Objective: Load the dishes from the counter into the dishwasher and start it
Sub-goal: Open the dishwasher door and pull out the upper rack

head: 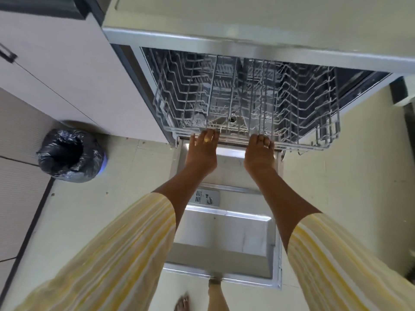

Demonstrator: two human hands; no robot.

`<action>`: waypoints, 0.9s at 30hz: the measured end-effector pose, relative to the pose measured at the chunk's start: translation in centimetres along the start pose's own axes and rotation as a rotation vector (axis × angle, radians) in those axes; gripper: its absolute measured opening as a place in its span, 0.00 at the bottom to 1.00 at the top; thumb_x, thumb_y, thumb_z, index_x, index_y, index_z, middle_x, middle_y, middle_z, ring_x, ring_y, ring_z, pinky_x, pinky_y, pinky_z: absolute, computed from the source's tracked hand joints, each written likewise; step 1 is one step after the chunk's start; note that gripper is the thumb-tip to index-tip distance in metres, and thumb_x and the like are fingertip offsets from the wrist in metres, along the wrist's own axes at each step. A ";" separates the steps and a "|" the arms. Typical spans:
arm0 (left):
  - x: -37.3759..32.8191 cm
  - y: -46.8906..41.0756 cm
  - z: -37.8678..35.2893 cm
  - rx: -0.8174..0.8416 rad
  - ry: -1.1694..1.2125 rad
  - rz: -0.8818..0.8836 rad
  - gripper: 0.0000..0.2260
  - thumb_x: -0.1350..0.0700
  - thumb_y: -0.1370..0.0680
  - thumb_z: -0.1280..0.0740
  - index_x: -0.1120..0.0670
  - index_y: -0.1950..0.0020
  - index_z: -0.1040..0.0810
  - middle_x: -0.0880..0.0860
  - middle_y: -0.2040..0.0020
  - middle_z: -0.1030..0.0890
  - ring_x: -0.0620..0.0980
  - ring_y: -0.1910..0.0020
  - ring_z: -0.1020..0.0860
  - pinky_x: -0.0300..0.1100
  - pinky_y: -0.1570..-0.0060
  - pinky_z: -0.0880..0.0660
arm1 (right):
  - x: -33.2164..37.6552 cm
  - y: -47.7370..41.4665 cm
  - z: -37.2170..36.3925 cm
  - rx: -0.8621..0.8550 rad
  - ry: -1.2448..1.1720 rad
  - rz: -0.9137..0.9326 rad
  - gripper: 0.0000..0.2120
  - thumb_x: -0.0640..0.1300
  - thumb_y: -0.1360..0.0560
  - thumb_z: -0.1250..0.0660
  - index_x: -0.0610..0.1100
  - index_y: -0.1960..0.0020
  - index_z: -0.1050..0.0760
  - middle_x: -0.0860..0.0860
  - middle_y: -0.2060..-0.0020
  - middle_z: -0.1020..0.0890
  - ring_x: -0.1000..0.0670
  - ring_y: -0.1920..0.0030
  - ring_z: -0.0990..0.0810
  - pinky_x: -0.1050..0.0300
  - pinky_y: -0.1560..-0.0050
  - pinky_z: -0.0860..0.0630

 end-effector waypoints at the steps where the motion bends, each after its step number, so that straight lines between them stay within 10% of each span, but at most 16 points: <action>1: -0.1 1.2 -0.3 0.021 -0.010 -0.009 0.32 0.61 0.23 0.44 0.55 0.23 0.55 0.54 0.22 0.51 0.53 0.24 0.54 0.54 0.27 0.58 | 0.0 1.4 -0.4 0.011 -0.005 -0.001 0.29 0.37 0.23 0.42 0.34 0.27 0.49 0.37 0.29 0.41 0.40 0.27 0.44 0.47 0.27 0.49; 27: -1.6 10.4 0.2 0.238 0.152 -0.026 0.28 0.64 0.22 0.46 0.55 0.23 0.49 0.52 0.23 0.47 0.52 0.24 0.50 0.53 0.27 0.59 | -0.5 11.1 -0.9 0.291 0.078 -0.010 0.28 0.40 0.21 0.48 0.32 0.26 0.54 0.37 0.26 0.47 0.40 0.25 0.49 0.46 0.26 0.51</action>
Point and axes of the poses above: each hand's wrist, its own y-axis away from the middle knuckle, its own z-axis out of the back of the hand, x = y × z, the point moved 5 cm from there along -y, towards the middle knuckle
